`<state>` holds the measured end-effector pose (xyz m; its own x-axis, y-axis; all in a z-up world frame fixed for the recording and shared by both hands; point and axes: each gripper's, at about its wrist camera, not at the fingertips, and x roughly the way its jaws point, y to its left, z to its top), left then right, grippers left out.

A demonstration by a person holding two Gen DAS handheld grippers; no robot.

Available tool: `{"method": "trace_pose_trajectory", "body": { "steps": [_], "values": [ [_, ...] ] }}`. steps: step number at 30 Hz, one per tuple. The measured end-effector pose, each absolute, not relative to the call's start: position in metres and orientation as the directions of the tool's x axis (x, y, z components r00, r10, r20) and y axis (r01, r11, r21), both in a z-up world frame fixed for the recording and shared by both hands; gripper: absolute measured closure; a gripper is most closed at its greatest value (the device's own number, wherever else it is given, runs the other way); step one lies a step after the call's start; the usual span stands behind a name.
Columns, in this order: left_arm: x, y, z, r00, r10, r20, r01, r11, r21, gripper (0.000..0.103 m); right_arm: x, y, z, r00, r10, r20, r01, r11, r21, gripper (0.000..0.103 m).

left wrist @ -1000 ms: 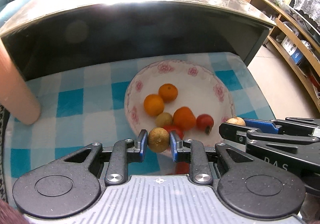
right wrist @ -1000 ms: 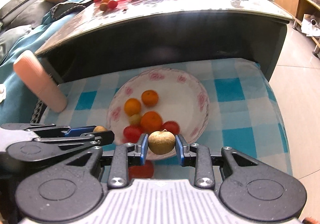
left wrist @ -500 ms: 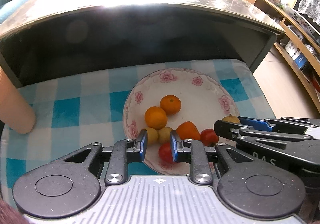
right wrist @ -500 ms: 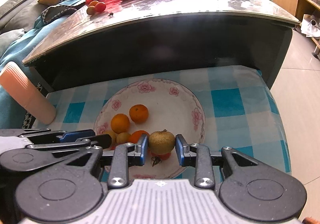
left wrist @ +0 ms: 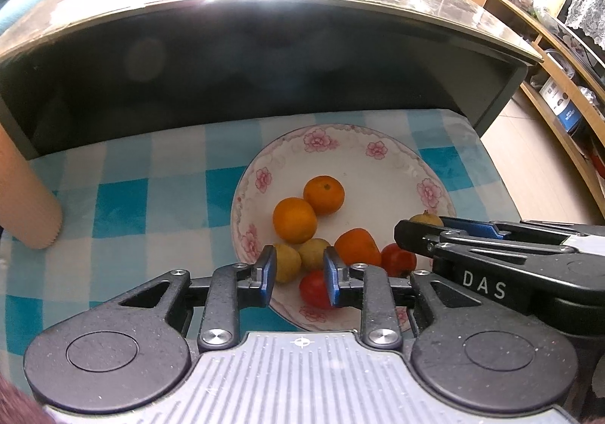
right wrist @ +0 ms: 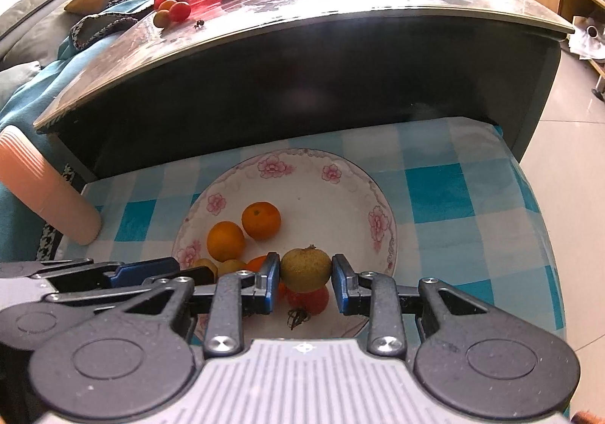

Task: Organize fruits
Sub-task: 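Lift both held tan fruits and carry them over the white plate, then open both grippers to drop the tan fruits into the plate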

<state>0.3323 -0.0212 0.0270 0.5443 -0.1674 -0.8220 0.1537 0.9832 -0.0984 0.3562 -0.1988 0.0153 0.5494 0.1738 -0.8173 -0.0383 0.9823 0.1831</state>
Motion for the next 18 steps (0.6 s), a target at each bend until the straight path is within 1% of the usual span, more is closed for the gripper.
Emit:
{"method": "trace_pose_trajectory", "body": {
  "steps": [18],
  "values": [
    [0.332,-0.019,0.0273,0.545,-0.17,-0.821,0.146,0.984,-0.107,0.066,0.358,-0.1985,0.0114,0.546,0.173,-0.82,-0.016,0.98,0.196,0.059]
  ]
}}
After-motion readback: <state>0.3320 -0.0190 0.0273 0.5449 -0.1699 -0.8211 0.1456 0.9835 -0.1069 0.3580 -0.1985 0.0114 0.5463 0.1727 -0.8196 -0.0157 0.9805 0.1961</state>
